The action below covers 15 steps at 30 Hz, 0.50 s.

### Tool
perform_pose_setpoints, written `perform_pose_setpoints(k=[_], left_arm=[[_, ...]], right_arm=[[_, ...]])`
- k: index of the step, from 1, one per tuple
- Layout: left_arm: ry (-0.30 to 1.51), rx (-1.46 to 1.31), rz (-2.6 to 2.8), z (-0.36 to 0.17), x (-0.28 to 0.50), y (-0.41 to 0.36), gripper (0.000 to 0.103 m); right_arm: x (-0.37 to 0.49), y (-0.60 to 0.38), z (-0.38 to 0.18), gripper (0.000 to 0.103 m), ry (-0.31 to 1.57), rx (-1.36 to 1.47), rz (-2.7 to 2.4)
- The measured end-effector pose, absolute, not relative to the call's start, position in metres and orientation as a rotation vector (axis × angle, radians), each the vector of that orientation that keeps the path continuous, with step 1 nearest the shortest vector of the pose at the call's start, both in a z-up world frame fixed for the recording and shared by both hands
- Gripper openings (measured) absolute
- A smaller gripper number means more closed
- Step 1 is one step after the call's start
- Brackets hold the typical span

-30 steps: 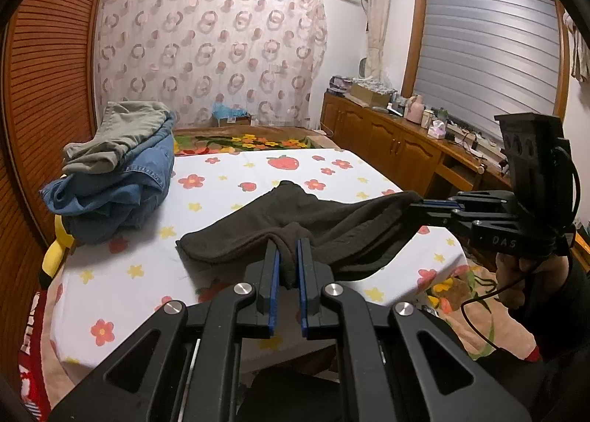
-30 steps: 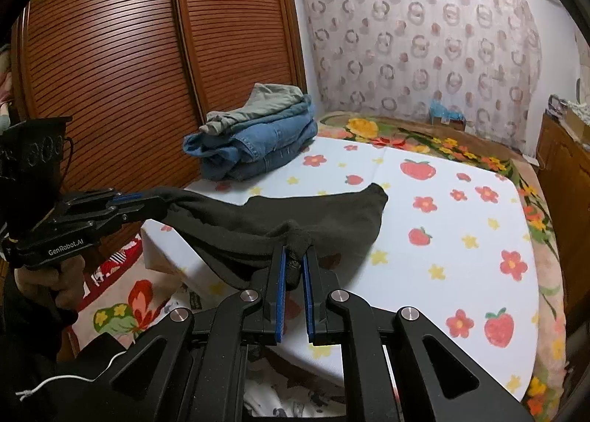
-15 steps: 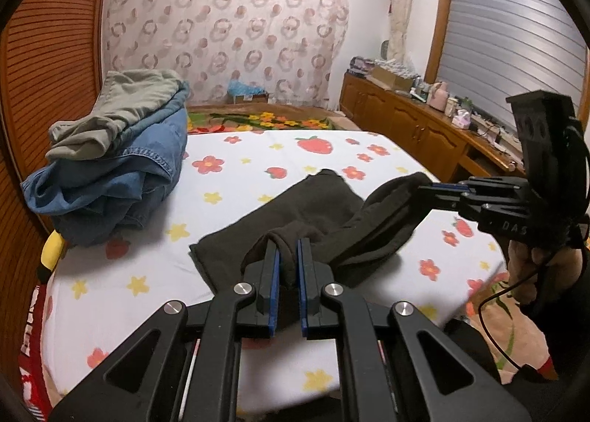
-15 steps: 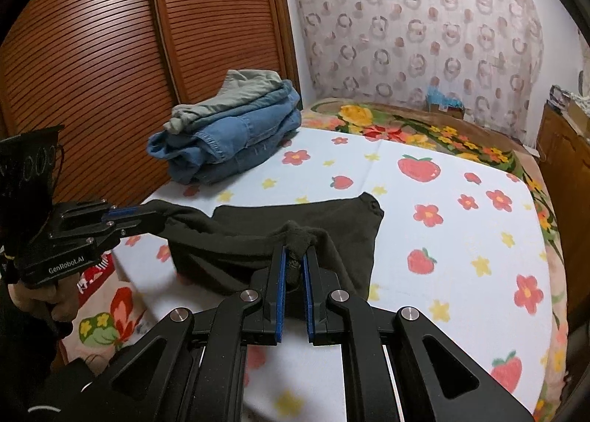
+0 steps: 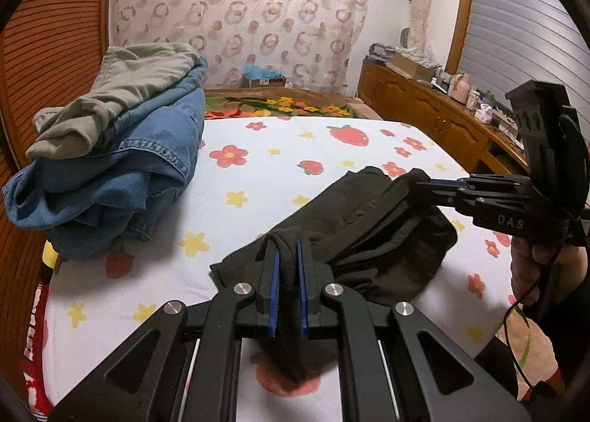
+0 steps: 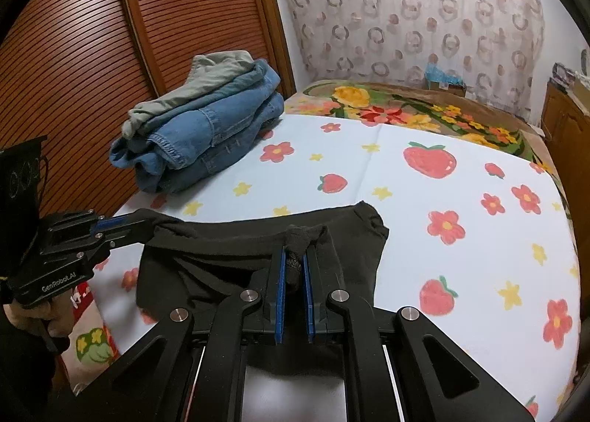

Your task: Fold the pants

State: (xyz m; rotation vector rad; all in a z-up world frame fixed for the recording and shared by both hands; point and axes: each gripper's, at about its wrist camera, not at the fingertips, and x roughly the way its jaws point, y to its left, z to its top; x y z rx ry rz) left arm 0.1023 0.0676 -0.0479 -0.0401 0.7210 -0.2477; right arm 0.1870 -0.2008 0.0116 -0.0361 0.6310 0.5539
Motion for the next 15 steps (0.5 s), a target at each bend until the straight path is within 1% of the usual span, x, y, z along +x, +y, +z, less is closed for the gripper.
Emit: perform_pose_setpoints(k=[4, 6, 9, 10, 11, 12, 14, 15], left_arm=[[0.741, -0.049, -0.233, -0.052, 0.113, 0.07, 0.01], [0.753, -0.061, -0.226, -0.054, 0.116, 0.072, 0.012], [0.757, -0.06, -0.209, -0.055, 0.114, 0.075, 0.027], [0.754, -0.059, -0.207, -0.055, 0.112, 0.075, 0.036], [0.751, -0.063, -0.213, -0.055, 0.11, 0.077, 0.047], [0.747, -0.07, -0.217, -0.055, 0.108, 0.078, 0.053], [0.744, -0.079, -0.221, -0.055, 0.106, 0.081, 0.06], [0.746, -0.079, -0.22, -0.055, 0.105, 0.082, 0.061]], right_arm=[[0.202, -0.193, 0.007, 0.009, 0.647, -0.043, 0.538], [0.207, -0.191, 0.005, 0.009, 0.649, -0.033, 0.535], [0.204, -0.194, 0.006, 0.019, 0.643, -0.019, 0.53], [0.201, -0.195, 0.008, 0.023, 0.634, -0.022, 0.521], [0.197, -0.198, 0.009, 0.026, 0.623, -0.025, 0.518], [0.194, -0.201, 0.011, 0.027, 0.609, -0.027, 0.52], [0.188, -0.206, 0.014, 0.035, 0.589, -0.038, 0.514], [0.186, -0.21, 0.014, 0.036, 0.583, -0.042, 0.506]])
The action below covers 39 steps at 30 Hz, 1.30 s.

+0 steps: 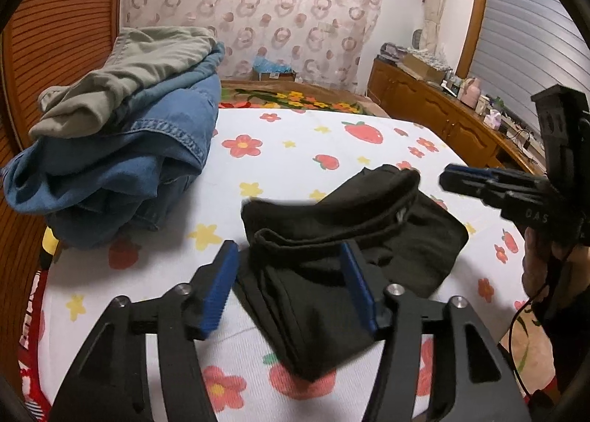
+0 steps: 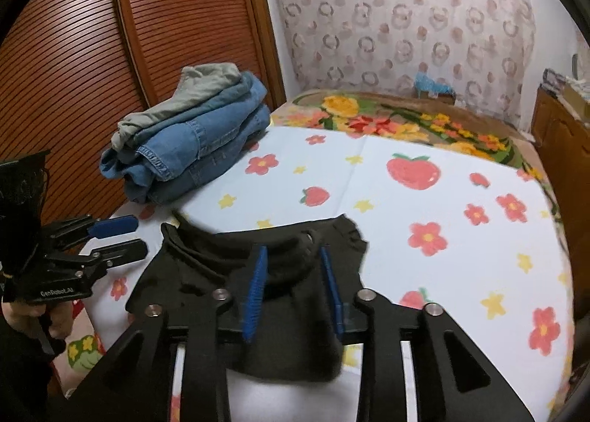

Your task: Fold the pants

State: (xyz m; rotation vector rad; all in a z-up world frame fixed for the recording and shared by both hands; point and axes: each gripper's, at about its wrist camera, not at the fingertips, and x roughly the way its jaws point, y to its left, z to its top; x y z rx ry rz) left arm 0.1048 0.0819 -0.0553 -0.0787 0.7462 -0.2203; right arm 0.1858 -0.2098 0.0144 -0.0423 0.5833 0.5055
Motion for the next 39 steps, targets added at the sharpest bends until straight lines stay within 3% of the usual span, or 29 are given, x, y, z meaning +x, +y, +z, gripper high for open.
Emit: perform_pose_setpoints(k=[5, 25, 29, 31, 39], left_arm=[[0.763, -0.073, -0.212, -0.062, 0.105, 0.082, 0.063], [0.862, -0.041, -0.178, -0.099, 0.119, 0.086, 0.063], [0.861, -0.036, -0.174, -0.1, 0.12, 0.085, 0.063], [0.86, -0.035, -0.173, -0.099, 0.119, 0.086, 0.063], [0.829, -0.025, -0.193, -0.086, 0.117, 0.076, 0.063]], right_arm=[[0.186, -0.22, 0.009, 0.048, 0.612, -0.067, 0.499], [0.245, -0.202, -0.03, 0.049, 0.781, -0.067, 0.498], [0.239, -0.199, -0.031, 0.023, 0.782, -0.085, 0.518], [0.234, -0.199, -0.031, 0.015, 0.776, -0.092, 0.543], [0.206, -0.223, -0.018, 0.012, 0.721, -0.044, 0.53]])
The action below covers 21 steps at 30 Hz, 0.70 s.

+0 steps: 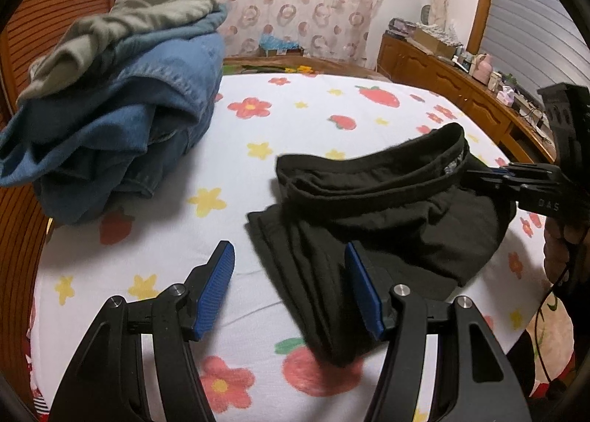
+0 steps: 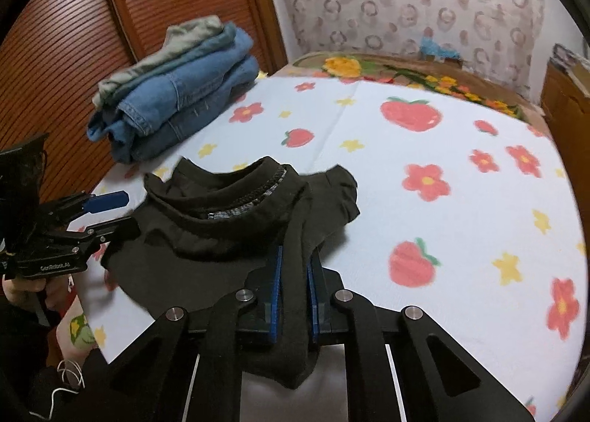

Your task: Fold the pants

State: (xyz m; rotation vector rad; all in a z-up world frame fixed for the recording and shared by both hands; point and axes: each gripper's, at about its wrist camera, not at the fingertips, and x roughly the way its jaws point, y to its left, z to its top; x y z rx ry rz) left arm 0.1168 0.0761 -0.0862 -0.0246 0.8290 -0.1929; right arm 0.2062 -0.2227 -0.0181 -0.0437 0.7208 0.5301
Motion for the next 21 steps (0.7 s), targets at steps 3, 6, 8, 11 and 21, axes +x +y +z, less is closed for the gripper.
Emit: perform_pose_setpoints(k=[3, 6, 8, 11, 21], left_arm=[[0.817, -0.019, -0.21, -0.08, 0.115, 0.069, 0.063], [0.808, -0.009, -0.23, -0.076, 0.114, 0.06, 0.063], [0.804, -0.002, -0.246, -0.073, 0.113, 0.053, 0.063], [0.801, 0.006, -0.265, -0.071, 0.112, 0.044, 0.063], [0.787, 0.015, -0.372, -0.066, 0.103, 0.009, 0.063]], right_arm=[[0.187, -0.235, -0.01, 0.012, 0.691, -0.043, 0.493], [0.167, -0.253, -0.006, 0.012, 0.679, -0.044, 0.442], [0.16, -0.264, -0.007, 0.012, 0.681, -0.037, 0.409], [0.154, -0.279, -0.013, 0.012, 0.7, -0.017, 0.368], [0.138, -0.296, -0.022, 0.021, 0.696, 0.011, 0.33]])
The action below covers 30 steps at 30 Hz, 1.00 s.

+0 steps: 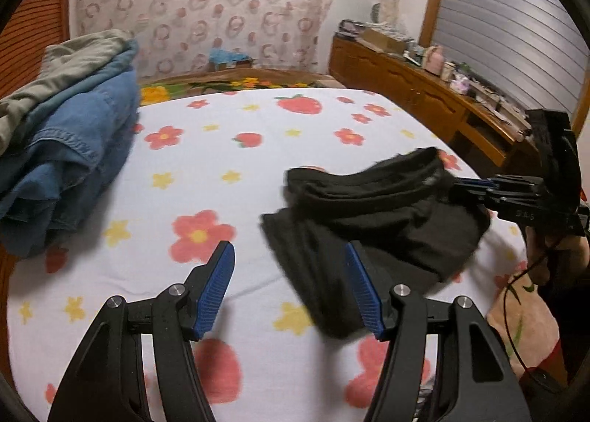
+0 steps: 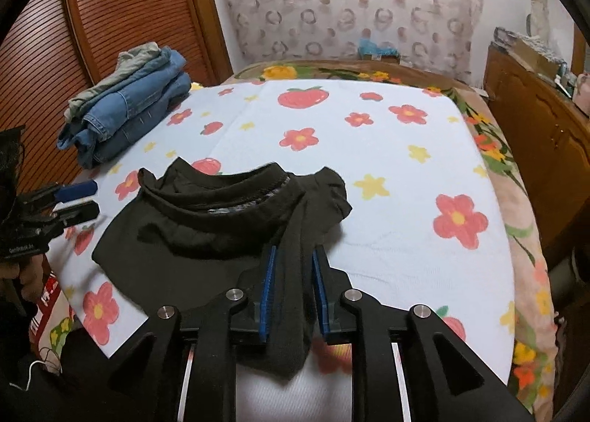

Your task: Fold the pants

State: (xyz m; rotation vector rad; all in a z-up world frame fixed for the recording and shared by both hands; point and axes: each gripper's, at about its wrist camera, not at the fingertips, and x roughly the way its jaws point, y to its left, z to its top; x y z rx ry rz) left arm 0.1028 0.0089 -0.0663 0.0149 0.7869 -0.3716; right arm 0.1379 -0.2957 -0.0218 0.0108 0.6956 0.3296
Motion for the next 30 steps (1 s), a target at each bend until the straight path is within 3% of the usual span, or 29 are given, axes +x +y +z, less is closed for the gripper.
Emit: perform_pose_setpoints(k=[8, 14, 22, 24, 26, 30], left_arm=[[0.803, 0.043, -0.422, -0.077, 0.09, -0.013, 0.062], [0.83, 0.071, -0.461, -0.09, 0.078, -0.023, 0.043], [0.835, 0.102, -0.467, -0.094, 0.077, -0.027, 0.027], [0.833, 0.106, -0.463, -0.095, 0.077, -0.027, 0.02], [0.832, 0.102, -0.465, -0.095, 0.077, -0.025, 0.015], [0.821, 0.108, -0.467, -0.095, 0.076, -0.024, 0.008]], right_arm=[[0.101, -0.303, -0.024, 0.029, 0.669, 0.013, 0.346], [0.084, -0.305, -0.03, 0.031, 0.674, 0.024, 0.367], [0.092, -0.308, -0.034, 0.031, 0.695, 0.045, 0.372], [0.092, -0.31, -0.034, 0.027, 0.693, 0.054, 0.379], [0.091, -0.312, -0.037, 0.015, 0.699, 0.061, 0.391], [0.089, -0.314, -0.038, 0.007, 0.693, 0.06, 0.399]])
